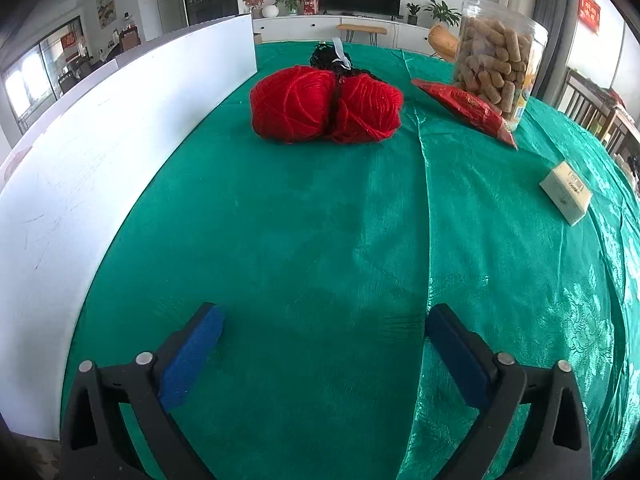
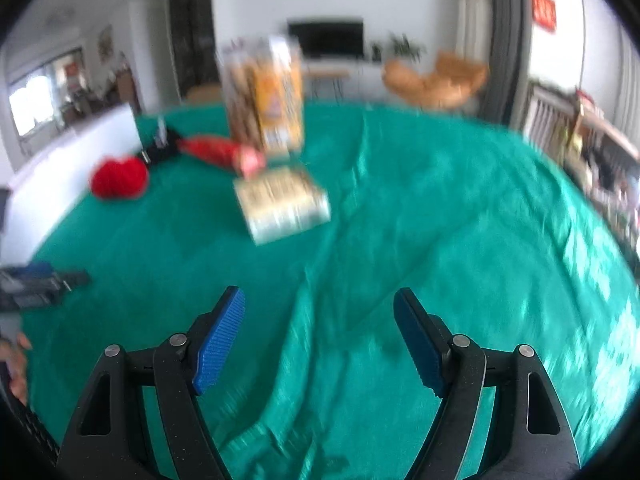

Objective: Organize soft objects

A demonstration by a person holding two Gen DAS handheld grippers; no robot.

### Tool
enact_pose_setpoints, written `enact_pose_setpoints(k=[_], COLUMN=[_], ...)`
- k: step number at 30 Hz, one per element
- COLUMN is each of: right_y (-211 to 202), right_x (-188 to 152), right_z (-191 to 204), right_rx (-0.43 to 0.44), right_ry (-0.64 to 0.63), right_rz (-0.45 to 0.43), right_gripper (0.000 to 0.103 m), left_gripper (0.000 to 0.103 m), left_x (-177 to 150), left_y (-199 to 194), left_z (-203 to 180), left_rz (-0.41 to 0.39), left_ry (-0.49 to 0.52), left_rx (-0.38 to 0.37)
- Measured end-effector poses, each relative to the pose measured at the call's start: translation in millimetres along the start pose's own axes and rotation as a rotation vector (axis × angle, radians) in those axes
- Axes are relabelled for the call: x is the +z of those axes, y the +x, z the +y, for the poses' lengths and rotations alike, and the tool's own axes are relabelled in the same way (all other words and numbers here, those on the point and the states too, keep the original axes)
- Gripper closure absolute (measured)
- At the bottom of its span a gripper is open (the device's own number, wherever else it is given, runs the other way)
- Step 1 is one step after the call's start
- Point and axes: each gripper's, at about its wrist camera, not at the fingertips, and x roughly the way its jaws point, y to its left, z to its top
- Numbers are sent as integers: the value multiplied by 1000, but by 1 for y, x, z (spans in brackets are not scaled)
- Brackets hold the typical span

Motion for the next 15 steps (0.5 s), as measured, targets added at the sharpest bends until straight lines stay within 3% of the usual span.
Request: enact_pose_setpoints(k=[5,7,9,13,15], right_y=[41,82,127,179,197], right_x=[83,113,131,138,132], right_z=[56,84,110,156,172], right_rx=[109,176,179,155,123], right_ry=[-271,-385,-482,-665,-736], right_rz=[10,97,207,296,332], right_gripper=[24,24,26,29,44], left_gripper=[0,0,0,0,0], left_x=[1,1,0,0,0], left_y=[0,0,0,0,0], left_z=[0,0,0,0,0], left_rz=[-3,-3,-3,-3,-3], left_ry=[-2,-2,-2,-2,-3], left_rx=[-1,-1,-1,-2,-2])
